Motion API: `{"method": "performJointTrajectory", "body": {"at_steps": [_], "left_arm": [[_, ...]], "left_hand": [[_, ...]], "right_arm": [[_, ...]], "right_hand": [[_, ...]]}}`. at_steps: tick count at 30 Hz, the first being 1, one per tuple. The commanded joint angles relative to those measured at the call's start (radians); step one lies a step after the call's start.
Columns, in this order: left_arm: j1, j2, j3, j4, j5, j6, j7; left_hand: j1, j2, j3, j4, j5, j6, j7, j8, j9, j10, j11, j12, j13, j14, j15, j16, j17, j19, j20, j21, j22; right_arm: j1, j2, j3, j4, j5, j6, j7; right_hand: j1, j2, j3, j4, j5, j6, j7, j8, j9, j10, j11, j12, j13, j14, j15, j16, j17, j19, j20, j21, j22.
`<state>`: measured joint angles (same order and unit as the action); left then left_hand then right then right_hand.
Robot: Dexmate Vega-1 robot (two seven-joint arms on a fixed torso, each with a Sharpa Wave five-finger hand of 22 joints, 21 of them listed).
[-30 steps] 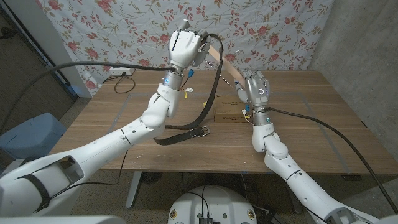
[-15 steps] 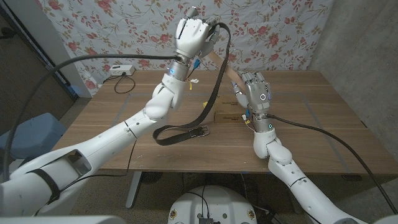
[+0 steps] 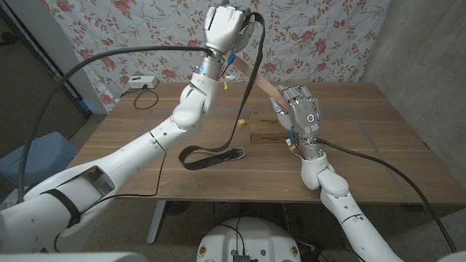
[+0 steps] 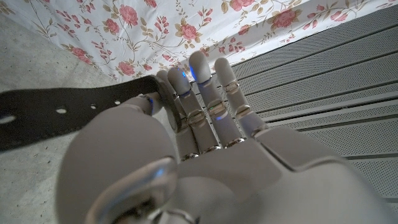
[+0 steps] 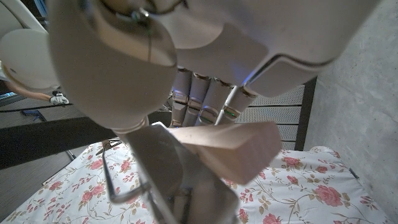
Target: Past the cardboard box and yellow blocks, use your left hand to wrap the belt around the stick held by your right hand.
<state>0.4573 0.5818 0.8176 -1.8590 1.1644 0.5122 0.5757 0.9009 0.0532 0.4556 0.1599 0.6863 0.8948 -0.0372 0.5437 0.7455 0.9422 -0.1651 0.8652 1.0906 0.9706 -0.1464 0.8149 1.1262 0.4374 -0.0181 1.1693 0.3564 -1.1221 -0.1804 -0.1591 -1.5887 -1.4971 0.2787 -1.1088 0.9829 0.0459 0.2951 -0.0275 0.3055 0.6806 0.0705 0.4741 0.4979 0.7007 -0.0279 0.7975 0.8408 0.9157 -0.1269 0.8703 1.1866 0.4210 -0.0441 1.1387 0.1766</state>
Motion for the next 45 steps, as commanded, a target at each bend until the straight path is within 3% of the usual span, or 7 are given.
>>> {"method": "performJointTrajectory", "body": {"at_steps": [1,12,21,31,36,39,45], "left_arm": [[-0.08,0.013,0.002,-0.041,0.063,0.054,-0.253],[-0.169,0.001,0.011,0.004,0.187,0.119,-0.505],[-0.19,-0.007,-0.003,0.064,0.191,0.131,-0.631],[-0.19,-0.028,0.008,0.141,0.115,0.114,-0.577],[-0.19,-0.033,0.016,0.171,0.078,0.112,-0.547],[-0.184,-0.035,0.015,0.183,0.041,0.109,-0.522],[-0.177,-0.031,0.023,0.2,-0.017,0.098,-0.48]], "left_hand": [[0.019,0.0,-0.001,-0.001,0.01,0.018,0.009,-0.003,-0.001,0.012,-0.025,-0.005,-0.001,0.018,-0.056,-0.013,-0.003,-0.003,-0.002,0.011,-0.005],[0.022,-0.003,-0.004,0.0,0.016,0.016,0.01,-0.003,0.003,0.013,-0.025,-0.008,0.008,0.023,-0.057,-0.024,0.008,-0.004,0.0,0.013,-0.017],[0.026,-0.002,-0.006,0.001,0.02,0.019,0.012,-0.006,-0.001,0.016,-0.025,-0.015,0.006,0.022,-0.056,-0.036,0.015,-0.007,0.003,0.018,-0.024],[0.028,-0.002,-0.01,0.001,0.022,0.022,0.015,-0.009,-0.004,0.018,-0.024,-0.02,0.008,0.031,-0.053,-0.049,0.015,-0.01,0.003,0.023,-0.032],[0.03,-0.001,-0.011,0.001,0.023,0.023,0.017,-0.011,-0.006,0.018,-0.027,-0.022,0.011,0.033,-0.054,-0.053,0.018,-0.011,0.003,0.027,-0.035],[0.031,-0.002,-0.013,0.001,0.023,0.022,0.019,-0.012,-0.006,0.022,-0.025,-0.028,0.005,0.037,-0.054,-0.057,0.02,-0.012,0.003,0.03,-0.038],[0.032,-0.003,-0.014,0.002,0.025,0.025,0.019,-0.015,-0.009,0.021,-0.026,-0.028,0.014,0.042,-0.053,-0.065,0.021,-0.012,0.003,0.033,-0.043]], "right_arm": [[-0.01,-0.024,0.003,0.012,-0.038,0.004,-0.008],[-0.005,-0.015,0.008,0.04,-0.029,0.013,-0.008],[-0.028,0.037,0.06,-0.001,-0.013,0.163,-0.008],[-0.044,0.146,0.126,-0.068,-0.013,0.366,-0.008],[-0.029,0.19,0.15,-0.058,0.06,0.476,-0.008],[-0.023,0.177,0.13,-0.056,0.116,0.48,-0.008],[-0.01,0.088,0.038,-0.053,0.314,0.432,0.04]], "right_hand": [[0.117,0.123,0.012,0.012,0.006,0.173,-0.178,0.009,0.064,0.089,-0.124,-0.004,0.005,0.001,-0.098,-0.008,0.003,-0.005,-0.137,-0.004,0.002],[0.117,0.123,0.011,0.014,0.008,0.171,-0.177,0.009,0.065,0.092,-0.123,-0.006,0.003,0.005,-0.098,-0.022,0.002,-0.007,-0.137,-0.006,0.003],[0.118,0.123,0.011,0.014,0.01,0.17,-0.178,0.008,0.065,0.09,-0.123,-0.007,0.005,0.01,-0.098,-0.026,0.007,-0.007,-0.137,-0.007,0.003],[0.119,0.123,0.01,0.014,0.011,0.168,-0.177,0.008,0.067,0.091,-0.127,-0.008,0.007,0.016,-0.098,-0.034,0.01,-0.008,-0.138,-0.008,0.003],[0.12,0.123,0.01,0.015,0.012,0.165,-0.177,0.009,0.07,0.09,-0.127,-0.009,0.007,0.019,-0.098,-0.036,0.013,-0.008,-0.138,-0.008,0.003],[0.12,0.123,0.009,0.015,0.013,0.164,-0.177,0.011,0.074,0.091,-0.128,-0.009,0.008,0.022,-0.098,-0.036,0.016,-0.008,-0.138,-0.008,0.004],[0.119,0.124,0.009,0.017,0.013,0.161,-0.176,0.011,0.077,0.09,-0.13,-0.008,0.013,0.028,-0.097,-0.035,0.023,-0.008,-0.138,-0.008,0.004]]}}
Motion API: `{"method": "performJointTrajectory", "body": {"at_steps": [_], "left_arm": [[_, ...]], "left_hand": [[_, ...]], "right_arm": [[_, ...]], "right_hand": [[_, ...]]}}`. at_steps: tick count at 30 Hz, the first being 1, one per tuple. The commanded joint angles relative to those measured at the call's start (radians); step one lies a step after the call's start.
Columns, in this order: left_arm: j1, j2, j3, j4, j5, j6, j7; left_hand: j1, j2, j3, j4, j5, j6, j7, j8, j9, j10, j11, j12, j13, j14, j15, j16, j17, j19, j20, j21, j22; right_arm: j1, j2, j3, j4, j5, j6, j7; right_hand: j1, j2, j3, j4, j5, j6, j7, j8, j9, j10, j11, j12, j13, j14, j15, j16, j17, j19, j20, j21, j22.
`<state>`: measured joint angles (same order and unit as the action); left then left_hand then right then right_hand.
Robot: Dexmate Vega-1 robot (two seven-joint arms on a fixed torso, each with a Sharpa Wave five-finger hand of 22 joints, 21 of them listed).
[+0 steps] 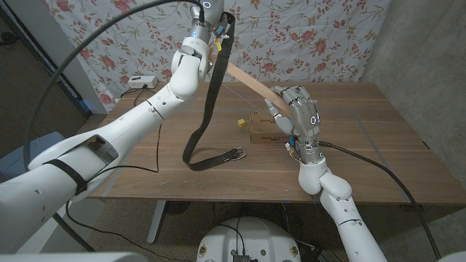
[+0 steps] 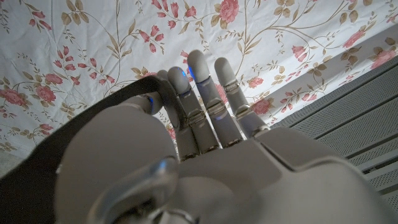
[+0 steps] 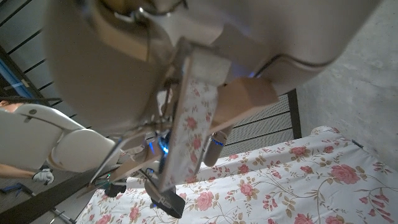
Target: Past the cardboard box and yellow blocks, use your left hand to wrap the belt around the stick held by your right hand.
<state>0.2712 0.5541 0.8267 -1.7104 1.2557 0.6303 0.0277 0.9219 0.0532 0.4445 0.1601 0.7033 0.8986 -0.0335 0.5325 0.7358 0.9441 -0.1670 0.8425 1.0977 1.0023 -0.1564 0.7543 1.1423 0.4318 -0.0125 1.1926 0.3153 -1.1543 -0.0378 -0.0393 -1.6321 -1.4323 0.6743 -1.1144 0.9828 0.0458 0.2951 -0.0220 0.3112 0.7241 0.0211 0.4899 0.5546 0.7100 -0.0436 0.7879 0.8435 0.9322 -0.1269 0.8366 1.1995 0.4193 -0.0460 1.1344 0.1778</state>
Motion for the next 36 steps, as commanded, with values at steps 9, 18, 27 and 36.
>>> {"method": "performJointTrajectory", "body": {"at_steps": [9,18,27,36], "left_arm": [[0.015,0.026,0.033,0.045,-0.131,-0.013,0.081],[0.036,0.073,0.019,-0.01,-0.139,0.005,0.086],[0.073,0.115,0.004,-0.05,-0.136,0.014,0.097],[0.115,0.147,-0.034,-0.078,-0.176,0.013,0.146]], "left_hand": [[0.012,-0.004,-0.004,0.005,0.011,0.023,0.016,-0.005,0.003,0.021,-0.025,-0.013,0.008,0.015,-0.043,-0.016,0.009,-0.01,-0.003,0.012,-0.009],[0.013,-0.004,-0.004,0.005,0.013,0.022,0.018,-0.007,0.005,0.026,-0.025,-0.019,0.005,0.021,-0.042,-0.025,0.009,-0.01,-0.003,0.013,-0.014],[0.013,-0.005,-0.003,0.006,0.015,0.025,0.015,-0.005,0.009,0.028,-0.024,-0.021,0.009,0.023,-0.043,-0.03,0.013,-0.012,-0.003,0.015,-0.015],[0.013,-0.004,-0.004,0.006,0.015,0.024,0.015,-0.008,0.009,0.03,-0.026,-0.023,0.013,0.024,-0.042,-0.036,0.015,-0.011,-0.003,0.016,-0.021]], "right_arm": [[0.06,-0.127,-0.146,0.0,0.371,-0.046,0.055],[0.078,-0.152,-0.183,-0.001,0.41,-0.135,0.067],[-0.029,-0.132,-0.205,-0.184,0.383,-0.402,0.316],[-0.189,-0.043,-0.275,-0.457,0.223,-0.8,0.691]], "right_hand": [[0.12,0.124,0.008,0.012,0.009,0.117,-0.122,-0.002,0.025,0.081,-0.113,0.002,0.015,0.013,-0.097,-0.001,0.016,-0.005,-0.136,-0.003,0.003],[0.121,0.124,0.009,0.012,0.01,0.116,-0.121,-0.002,0.027,0.081,-0.108,0.0,0.016,0.015,-0.097,0.0,0.019,-0.003,-0.136,-0.002,0.003],[0.156,0.108,0.025,-0.032,-0.001,0.147,-0.094,-0.022,-0.018,0.1,-0.052,-0.047,-0.079,0.025,-0.098,-0.13,-0.129,0.033,-0.064,0.003,-0.005],[-0.201,-0.014,-0.137,0.125,-0.069,-0.025,-0.049,-0.223,-0.169,-0.028,0.044,-0.174,-0.247,-0.113,-0.026,-0.395,-0.363,-0.003,0.068,-0.082,-0.005]]}}
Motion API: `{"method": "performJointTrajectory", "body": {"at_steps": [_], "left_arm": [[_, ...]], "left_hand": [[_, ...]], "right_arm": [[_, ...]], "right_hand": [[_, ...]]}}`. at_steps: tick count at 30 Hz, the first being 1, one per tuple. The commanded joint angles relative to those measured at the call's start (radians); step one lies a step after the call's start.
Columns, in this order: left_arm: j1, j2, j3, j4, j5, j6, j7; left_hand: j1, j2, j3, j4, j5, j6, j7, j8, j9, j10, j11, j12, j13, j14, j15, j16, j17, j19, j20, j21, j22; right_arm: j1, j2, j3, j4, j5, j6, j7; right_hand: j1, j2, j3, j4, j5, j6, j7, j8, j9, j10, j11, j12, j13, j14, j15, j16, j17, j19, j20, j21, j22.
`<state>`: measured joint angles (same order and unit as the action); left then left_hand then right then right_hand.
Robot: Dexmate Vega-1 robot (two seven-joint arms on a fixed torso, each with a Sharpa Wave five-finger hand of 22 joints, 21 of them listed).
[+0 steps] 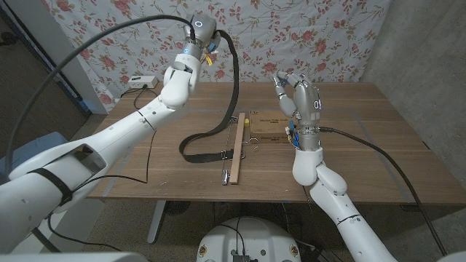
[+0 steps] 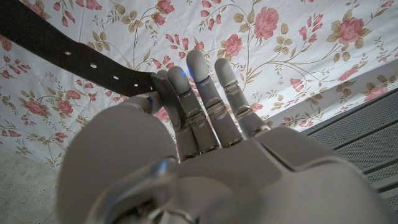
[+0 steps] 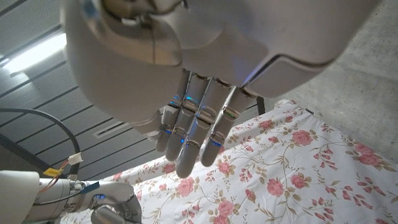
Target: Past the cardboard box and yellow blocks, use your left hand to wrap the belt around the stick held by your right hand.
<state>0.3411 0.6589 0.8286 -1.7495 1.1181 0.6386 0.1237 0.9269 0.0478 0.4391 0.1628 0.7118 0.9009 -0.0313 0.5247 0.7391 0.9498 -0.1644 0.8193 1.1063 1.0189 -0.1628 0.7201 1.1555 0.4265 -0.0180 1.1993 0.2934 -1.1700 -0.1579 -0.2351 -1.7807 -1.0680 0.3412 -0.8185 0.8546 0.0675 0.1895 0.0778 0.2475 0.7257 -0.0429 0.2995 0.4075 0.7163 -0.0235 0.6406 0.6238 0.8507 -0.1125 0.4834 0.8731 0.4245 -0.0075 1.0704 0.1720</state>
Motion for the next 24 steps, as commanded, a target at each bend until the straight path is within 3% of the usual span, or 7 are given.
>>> {"method": "performJointTrajectory", "body": {"at_steps": [1,7,10,13,17,24], "left_arm": [[0.048,0.044,-0.039,-0.042,-0.042,0.004,0.055],[0.055,0.051,-0.048,-0.052,-0.058,0.001,0.074],[0.056,0.053,-0.046,-0.052,-0.058,-0.001,0.077],[0.059,0.053,-0.048,-0.052,-0.065,-0.003,0.085],[0.061,0.056,-0.049,-0.052,-0.072,-0.006,0.091],[0.059,0.06,-0.049,-0.057,-0.07,-0.004,0.094]], "left_hand": [[0.008,0.002,0.001,0.003,0.006,0.022,0.013,0.0,0.006,0.024,-0.028,0.0,0.004,0.007,-0.037,-0.002,0.003,-0.006,0.003,0.009,0.001],[0.009,0.002,0.001,0.003,0.006,0.023,0.017,0.0,0.006,0.025,-0.027,-0.002,0.004,0.007,-0.037,-0.004,0.006,-0.007,0.002,0.012,0.001],[0.009,0.002,0.0,0.003,0.006,0.022,0.014,0.0,0.007,0.025,-0.027,-0.003,0.005,0.009,-0.037,-0.006,0.004,-0.007,0.003,0.012,-0.001],[0.009,0.002,0.0,0.003,0.006,0.024,0.014,-0.002,0.004,0.024,-0.028,-0.005,0.005,0.01,-0.037,-0.007,0.005,-0.007,0.003,0.013,-0.002],[0.008,0.003,-0.001,0.003,0.006,0.02,0.014,-0.003,0.007,0.025,-0.029,-0.008,0.005,0.013,-0.037,-0.011,0.004,-0.008,0.001,0.014,-0.003],[0.009,0.003,-0.001,0.003,0.006,0.023,0.015,-0.004,0.006,0.026,-0.027,-0.01,0.006,0.013,-0.037,-0.014,0.01,-0.01,0.002,0.015,-0.006]], "right_arm": [[-0.182,0.079,-0.084,-0.325,-0.152,-0.488,0.427],[-0.216,0.089,-0.131,-0.441,-0.285,-0.622,0.723],[-0.226,0.095,-0.148,-0.473,-0.344,-0.654,0.846],[-0.23,0.096,-0.156,-0.49,-0.4,-0.665,0.939],[-0.242,0.102,-0.155,-0.509,-0.424,-0.659,1.018],[-0.267,0.142,-0.189,-0.561,-0.554,-0.656,1.23]], "right_hand": [[-0.093,-0.044,-0.042,0.033,-0.008,-0.028,0.02,-0.037,-0.027,-0.039,0.031,-0.032,-0.034,-0.036,-0.036,-0.049,-0.044,-0.01,0.035,-0.023,0.001],[-0.155,-0.065,-0.072,0.053,-0.011,-0.055,0.054,-0.066,-0.046,-0.079,0.069,-0.065,-0.063,-0.08,0.004,-0.093,-0.084,-0.018,0.051,-0.047,0.001],[-0.219,-0.082,-0.103,0.068,-0.016,-0.115,0.078,-0.099,-0.062,-0.137,0.095,-0.106,-0.091,-0.157,0.036,-0.149,-0.125,-0.04,0.069,-0.08,0.001],[-0.25,-0.094,-0.123,0.066,-0.014,-0.209,0.094,-0.122,-0.071,-0.204,0.097,-0.145,-0.111,-0.197,0.048,-0.182,-0.151,-0.057,0.078,-0.109,0.001],[-0.252,-0.095,-0.126,0.06,-0.011,-0.246,0.1,-0.119,-0.069,-0.243,0.102,-0.163,-0.119,-0.225,0.057,-0.197,-0.155,-0.07,0.08,-0.127,0.0],[-0.267,-0.107,-0.142,0.05,-0.006,-0.161,0.113,-0.063,-0.057,-0.159,0.111,-0.127,-0.121,-0.147,0.063,-0.158,-0.141,-0.033,0.084,-0.142,0.001]]}}
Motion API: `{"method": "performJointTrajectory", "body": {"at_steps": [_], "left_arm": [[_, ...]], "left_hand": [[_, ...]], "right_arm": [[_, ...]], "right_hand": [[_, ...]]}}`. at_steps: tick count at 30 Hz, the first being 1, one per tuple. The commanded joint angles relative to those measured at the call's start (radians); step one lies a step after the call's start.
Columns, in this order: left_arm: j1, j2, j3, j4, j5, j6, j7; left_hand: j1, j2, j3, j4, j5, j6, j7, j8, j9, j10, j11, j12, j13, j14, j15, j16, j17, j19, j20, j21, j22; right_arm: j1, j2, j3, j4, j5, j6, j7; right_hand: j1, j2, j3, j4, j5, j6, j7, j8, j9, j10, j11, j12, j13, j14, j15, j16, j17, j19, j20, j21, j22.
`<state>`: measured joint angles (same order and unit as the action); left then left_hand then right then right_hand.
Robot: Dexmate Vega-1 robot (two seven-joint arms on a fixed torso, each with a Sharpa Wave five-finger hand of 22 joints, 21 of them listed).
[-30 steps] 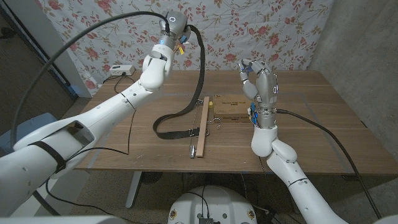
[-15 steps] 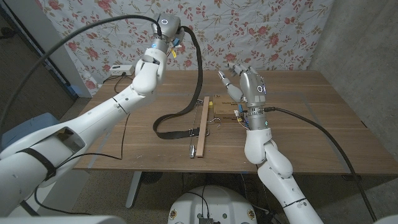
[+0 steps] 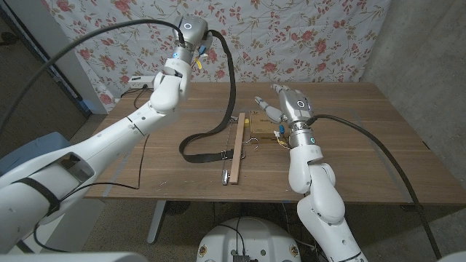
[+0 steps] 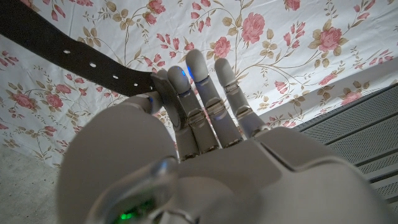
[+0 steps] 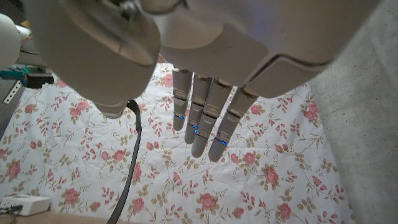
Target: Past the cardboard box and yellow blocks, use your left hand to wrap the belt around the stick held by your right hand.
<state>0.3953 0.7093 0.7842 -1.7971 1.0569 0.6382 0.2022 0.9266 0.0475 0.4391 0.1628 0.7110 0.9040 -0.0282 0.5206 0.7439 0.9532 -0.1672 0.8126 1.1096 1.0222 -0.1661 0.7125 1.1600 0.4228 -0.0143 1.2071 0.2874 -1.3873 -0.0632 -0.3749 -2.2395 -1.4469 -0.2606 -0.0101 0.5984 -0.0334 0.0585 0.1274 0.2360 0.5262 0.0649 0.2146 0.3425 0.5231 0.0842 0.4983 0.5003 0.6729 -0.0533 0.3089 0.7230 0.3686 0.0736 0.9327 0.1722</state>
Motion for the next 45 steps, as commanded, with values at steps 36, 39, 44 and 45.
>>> {"method": "performJointTrajectory", "body": {"at_steps": [36,39,44,45], "left_arm": [[0.029,0.02,-0.006,-0.057,0.007,0.001,0.014],[0.032,0.019,-0.006,-0.06,0.009,0.0,0.014],[0.035,0.017,-0.007,-0.061,0.015,0.004,0.012],[0.035,0.016,-0.006,-0.061,0.016,0.005,0.011]], "left_hand": [[0.01,0.004,-0.001,0.004,0.007,0.022,0.009,-0.007,0.006,0.027,-0.027,-0.017,0.019,0.013,-0.033,-0.026,0.022,-0.012,-0.002,0.017,-0.008],[0.01,0.004,-0.001,0.004,0.007,0.023,0.011,-0.009,0.004,0.029,-0.025,-0.021,0.014,0.014,-0.032,-0.027,0.022,-0.013,-0.002,0.018,-0.007],[0.01,0.005,0.0,0.004,0.008,0.022,0.009,-0.01,0.005,0.028,-0.025,-0.022,0.017,0.013,-0.034,-0.029,0.025,-0.013,-0.002,0.018,-0.008],[0.01,0.005,-0.001,0.004,0.007,0.021,0.009,-0.01,0.006,0.029,-0.024,-0.022,0.017,0.016,-0.033,-0.031,0.022,-0.013,-0.002,0.019,-0.008]], "right_arm": [[-0.066,0.206,-0.138,0.026,-0.588,0.055,0.749],[-0.065,0.207,-0.14,0.057,-0.614,0.033,0.703],[-0.059,0.214,-0.139,0.107,-0.65,0.004,0.661],[-0.058,0.214,-0.137,0.113,-0.645,0.004,0.657]], "right_hand": [[-0.102,-0.029,-0.069,0.017,0.015,0.037,0.06,0.03,0.028,0.021,0.042,0.015,0.002,0.018,0.05,0.011,0.008,0.059,0.025,-0.057,0.002],[-0.11,-0.028,-0.073,0.018,0.016,0.03,0.062,0.027,0.029,0.013,0.044,0.013,0.003,0.016,0.051,0.011,0.008,0.059,0.025,-0.062,0.002],[-0.111,-0.025,-0.075,0.017,0.019,0.021,0.059,0.023,0.03,0.008,0.041,0.012,0.003,0.009,0.051,0.009,0.008,0.06,0.025,-0.067,0.003],[-0.111,-0.025,-0.075,0.016,0.02,0.022,0.06,0.023,0.03,0.006,0.041,0.012,0.004,0.009,0.051,0.009,0.008,0.061,0.025,-0.068,0.003]]}}
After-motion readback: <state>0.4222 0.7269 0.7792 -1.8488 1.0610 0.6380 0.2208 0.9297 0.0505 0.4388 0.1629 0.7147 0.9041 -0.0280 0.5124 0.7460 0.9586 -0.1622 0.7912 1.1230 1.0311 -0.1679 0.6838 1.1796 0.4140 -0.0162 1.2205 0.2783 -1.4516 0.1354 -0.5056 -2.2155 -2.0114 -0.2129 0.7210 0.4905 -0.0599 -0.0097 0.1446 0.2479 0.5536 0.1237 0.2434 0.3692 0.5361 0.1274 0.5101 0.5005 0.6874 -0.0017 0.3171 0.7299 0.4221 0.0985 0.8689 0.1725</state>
